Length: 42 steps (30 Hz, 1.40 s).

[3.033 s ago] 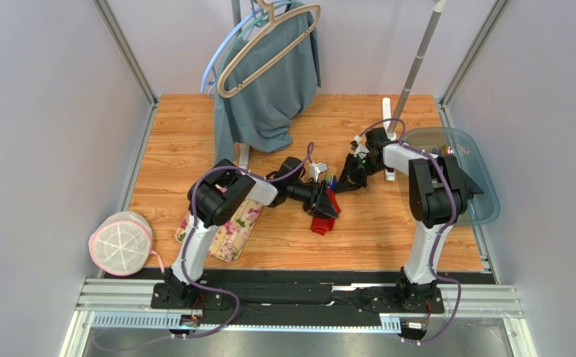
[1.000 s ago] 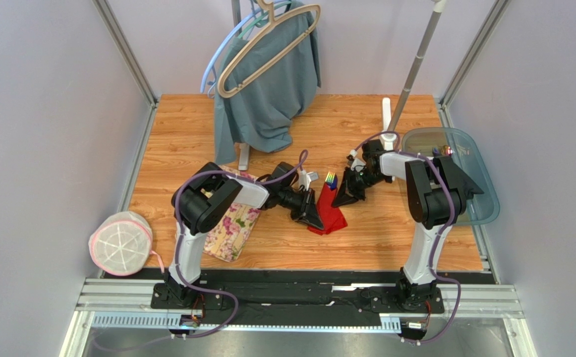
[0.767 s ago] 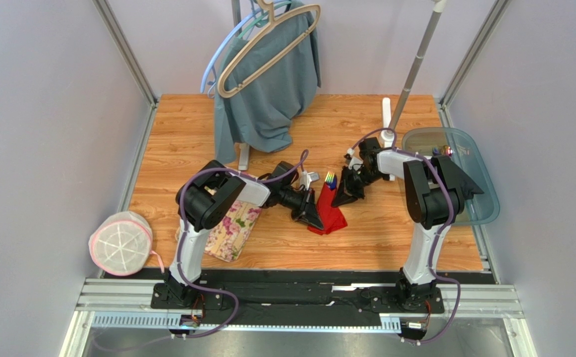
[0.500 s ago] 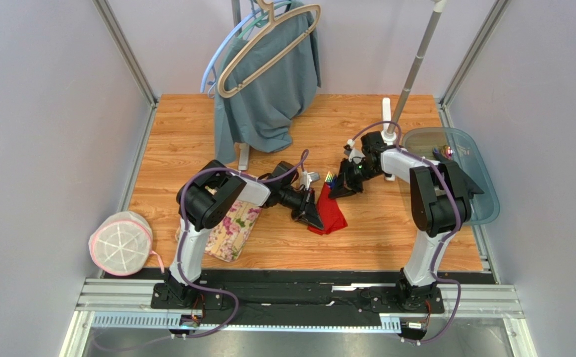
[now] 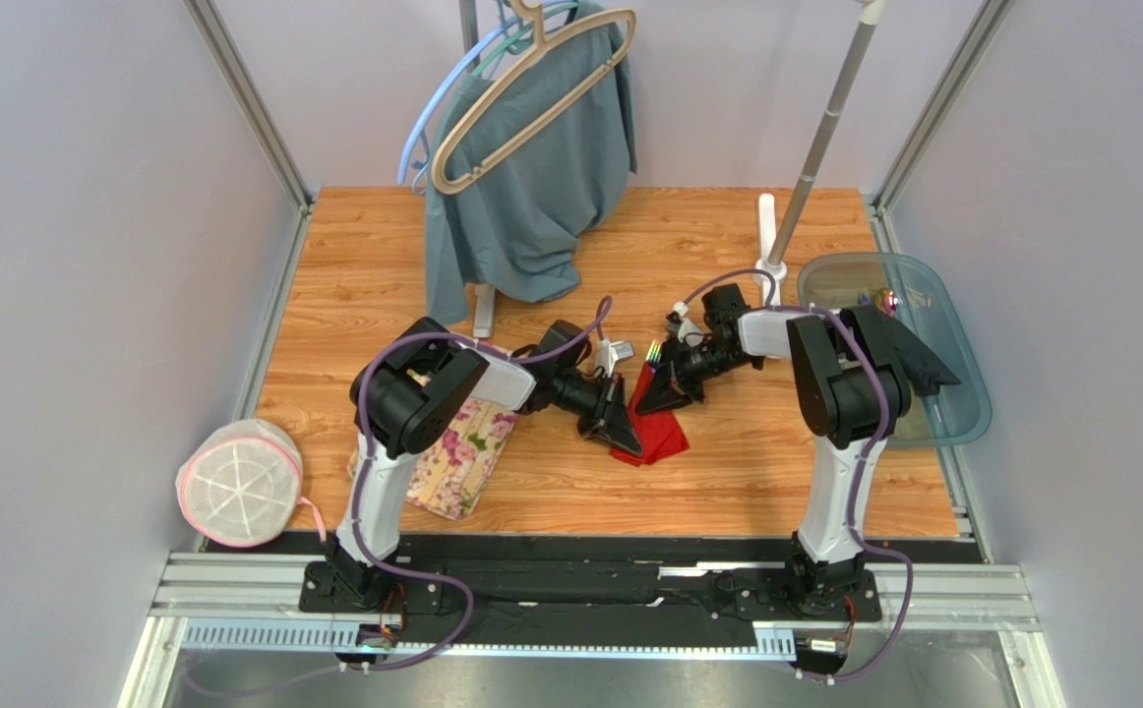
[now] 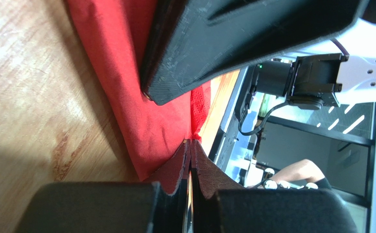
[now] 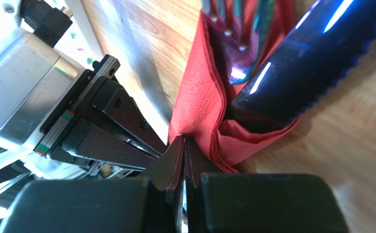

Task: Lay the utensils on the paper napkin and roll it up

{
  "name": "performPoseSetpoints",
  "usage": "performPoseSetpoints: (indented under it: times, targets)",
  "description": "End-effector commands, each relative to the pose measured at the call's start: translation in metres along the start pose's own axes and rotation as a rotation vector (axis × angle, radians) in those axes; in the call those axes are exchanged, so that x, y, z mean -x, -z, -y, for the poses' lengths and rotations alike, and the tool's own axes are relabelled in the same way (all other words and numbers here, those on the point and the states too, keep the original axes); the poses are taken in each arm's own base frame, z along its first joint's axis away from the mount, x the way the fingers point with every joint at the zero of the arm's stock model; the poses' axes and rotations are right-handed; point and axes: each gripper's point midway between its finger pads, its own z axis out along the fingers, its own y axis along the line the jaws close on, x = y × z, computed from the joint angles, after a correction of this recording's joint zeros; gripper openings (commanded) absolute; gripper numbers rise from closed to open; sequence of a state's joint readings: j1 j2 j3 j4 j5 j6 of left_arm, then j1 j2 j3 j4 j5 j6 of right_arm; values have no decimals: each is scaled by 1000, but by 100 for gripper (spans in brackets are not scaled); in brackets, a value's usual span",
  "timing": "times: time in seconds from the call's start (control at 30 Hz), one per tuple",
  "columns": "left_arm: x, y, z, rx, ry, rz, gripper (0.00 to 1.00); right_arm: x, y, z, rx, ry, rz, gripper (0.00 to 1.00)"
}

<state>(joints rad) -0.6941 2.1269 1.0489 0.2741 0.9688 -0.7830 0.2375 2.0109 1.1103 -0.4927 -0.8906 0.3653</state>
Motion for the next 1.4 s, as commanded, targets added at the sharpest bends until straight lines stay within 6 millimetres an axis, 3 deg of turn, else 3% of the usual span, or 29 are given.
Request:
performPoseSetpoints:
  times: [0.0,0.23,0.4,0.67,0.83,0.93,1.13,1.17,1.23,1.37]
  targets:
    - [-5,0,-28,85,-7,46,10,5,-14,37,-52,11,1,3]
    - [12,15,29,-12,-155,106,17,4,-21,47,-40,24,-10,2]
    - [10,8,48,-51,-162,90,18,4,-22,47,-32,40,-12,2]
    - [-11,-7,15,-44,-68,37,15,7,-21,46,-34,55,-14,1]
    - [-20,-17,-21,9,13,19,12,12,-13,35,-34,64,2,2]
    - [-22,-21,-30,17,42,14,11,20,2,12,-36,91,42,8]
    - [-19,-21,-30,24,27,21,9,26,44,-32,-87,127,139,25]
    - [-18,-21,-30,28,28,22,9,24,48,-34,-100,124,146,32]
    - [-18,-21,-31,29,24,22,9,27,58,-34,-158,136,188,37]
    - [-16,-21,-30,32,16,30,9,30,67,-17,-280,140,241,50]
